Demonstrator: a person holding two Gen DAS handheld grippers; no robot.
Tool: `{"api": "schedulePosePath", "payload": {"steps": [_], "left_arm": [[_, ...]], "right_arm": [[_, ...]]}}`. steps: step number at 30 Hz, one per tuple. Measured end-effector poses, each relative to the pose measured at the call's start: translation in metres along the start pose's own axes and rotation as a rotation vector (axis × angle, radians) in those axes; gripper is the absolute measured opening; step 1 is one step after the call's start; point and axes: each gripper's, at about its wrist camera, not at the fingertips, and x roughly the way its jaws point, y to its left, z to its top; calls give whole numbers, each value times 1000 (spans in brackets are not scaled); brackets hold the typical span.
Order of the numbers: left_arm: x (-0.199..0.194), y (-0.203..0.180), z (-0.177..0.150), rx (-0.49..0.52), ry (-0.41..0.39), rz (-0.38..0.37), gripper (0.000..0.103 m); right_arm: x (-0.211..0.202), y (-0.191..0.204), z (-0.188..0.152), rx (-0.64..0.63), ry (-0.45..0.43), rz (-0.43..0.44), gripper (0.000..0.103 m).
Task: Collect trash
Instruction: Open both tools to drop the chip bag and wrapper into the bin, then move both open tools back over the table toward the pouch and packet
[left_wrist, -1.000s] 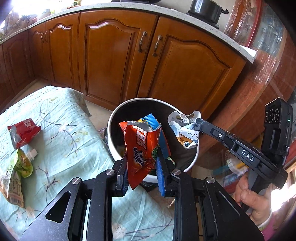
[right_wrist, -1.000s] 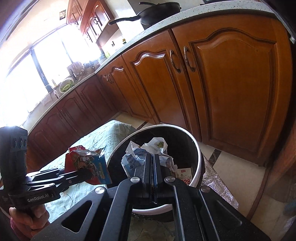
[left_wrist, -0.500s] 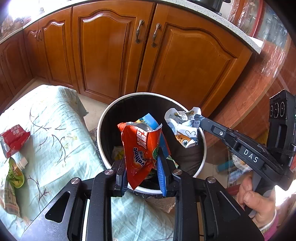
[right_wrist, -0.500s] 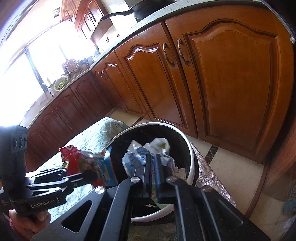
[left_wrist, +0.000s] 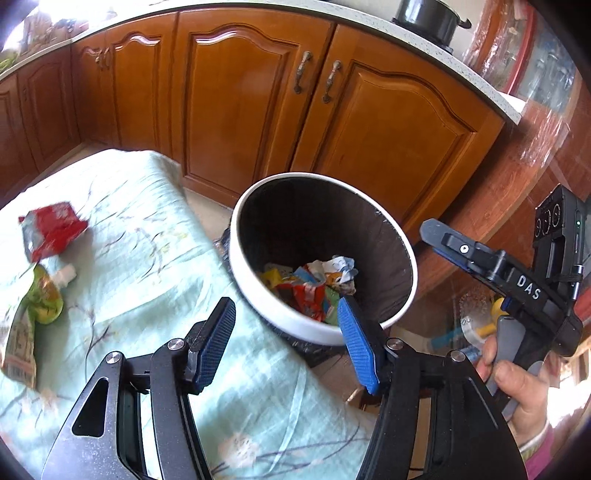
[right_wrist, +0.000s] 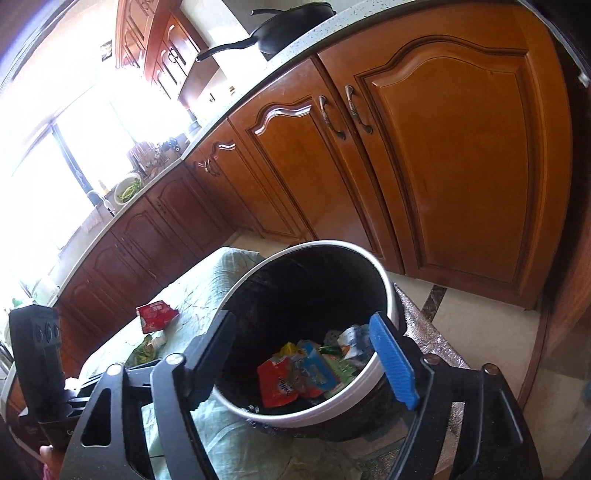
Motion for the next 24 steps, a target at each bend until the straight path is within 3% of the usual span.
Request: {"api": "schedulePosePath", "payload": {"steps": [3,11,24], "left_arm": [[-13,13,-15,-30,-15,15,59],[-45,57,-54,-125,-31,61,59],[-94,122,-101,-228,-66,153,59]], "right_arm": [[-3,13,-9,-9,0,29,87],[1,62,-38,-84,28,96,90],[24,126,-85,-179,146,159,97]]}}
